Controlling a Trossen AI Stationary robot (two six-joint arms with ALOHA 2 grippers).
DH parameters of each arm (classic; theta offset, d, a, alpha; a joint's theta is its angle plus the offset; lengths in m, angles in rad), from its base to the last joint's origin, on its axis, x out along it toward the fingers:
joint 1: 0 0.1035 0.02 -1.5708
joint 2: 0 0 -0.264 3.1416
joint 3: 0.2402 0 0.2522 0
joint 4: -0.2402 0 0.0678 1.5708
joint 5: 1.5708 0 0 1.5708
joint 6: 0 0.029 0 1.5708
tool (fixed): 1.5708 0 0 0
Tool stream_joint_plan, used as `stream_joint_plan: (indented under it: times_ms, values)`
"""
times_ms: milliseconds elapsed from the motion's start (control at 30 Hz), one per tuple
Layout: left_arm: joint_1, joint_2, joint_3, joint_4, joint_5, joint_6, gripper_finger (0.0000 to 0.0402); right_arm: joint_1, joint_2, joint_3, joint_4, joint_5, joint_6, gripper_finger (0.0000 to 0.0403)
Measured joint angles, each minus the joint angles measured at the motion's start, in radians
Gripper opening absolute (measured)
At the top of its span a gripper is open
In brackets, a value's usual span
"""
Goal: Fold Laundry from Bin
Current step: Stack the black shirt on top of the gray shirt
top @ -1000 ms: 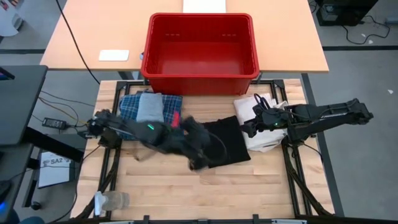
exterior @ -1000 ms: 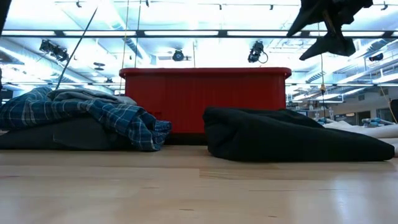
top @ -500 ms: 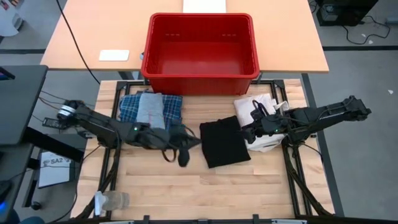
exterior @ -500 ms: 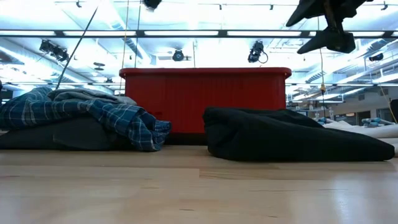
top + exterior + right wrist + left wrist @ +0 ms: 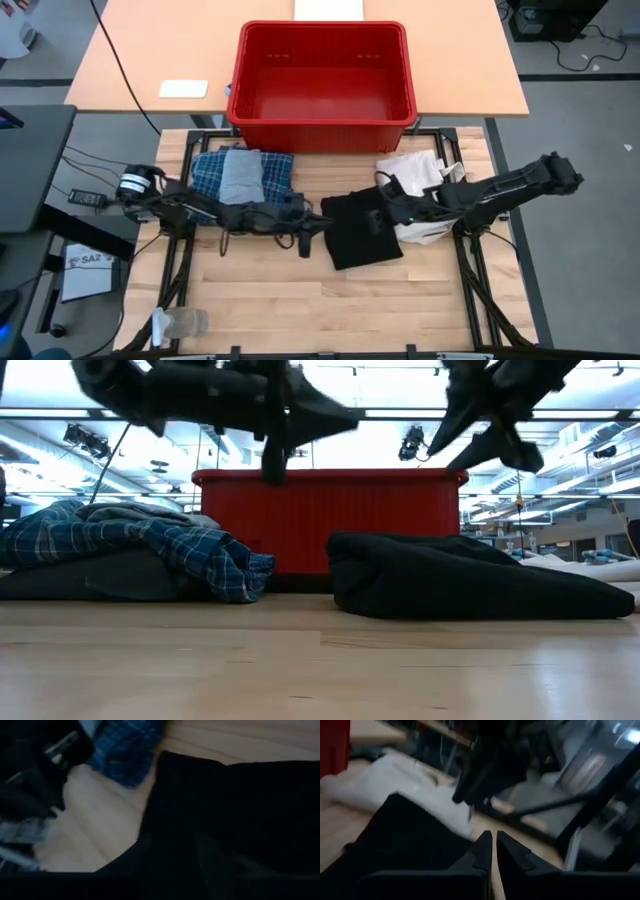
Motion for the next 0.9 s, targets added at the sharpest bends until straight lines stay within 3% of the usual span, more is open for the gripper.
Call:
stream_joint_plan:
  times_ms: [167,400,500,633,767,900]
  values:
    - [0.043,0.055,0.059,-0.164,0.028,0.066,0.0032,-0.047,0.072,0.000,-0.001,0.007,0.012,0.0119]
    - [0.172,0.147,0.124,-0.224,0.037,0.062,0.0032,-0.183,0.169,0.000,0.032,-0.045,-0.100,0.0110]
    - [0.231,0.227,0.185,-0.225,0.143,0.051,0.0032,-0.244,0.211,0.000,0.050,-0.090,-0.157,0.0110]
    - [0.272,0.310,0.263,-0.354,0.241,0.017,0.0032,-0.303,0.260,0.000,0.035,-0.124,-0.175,0.0109]
    - [0.299,0.334,0.304,-0.564,0.218,-0.049,0.0032,-0.340,0.302,0.000,-0.053,-0.098,-0.181,0.0109]
    - [0.328,0.330,0.299,-0.728,0.129,-0.194,0.0032,-0.377,0.362,-0.009,-0.101,-0.061,-0.196,0.0109]
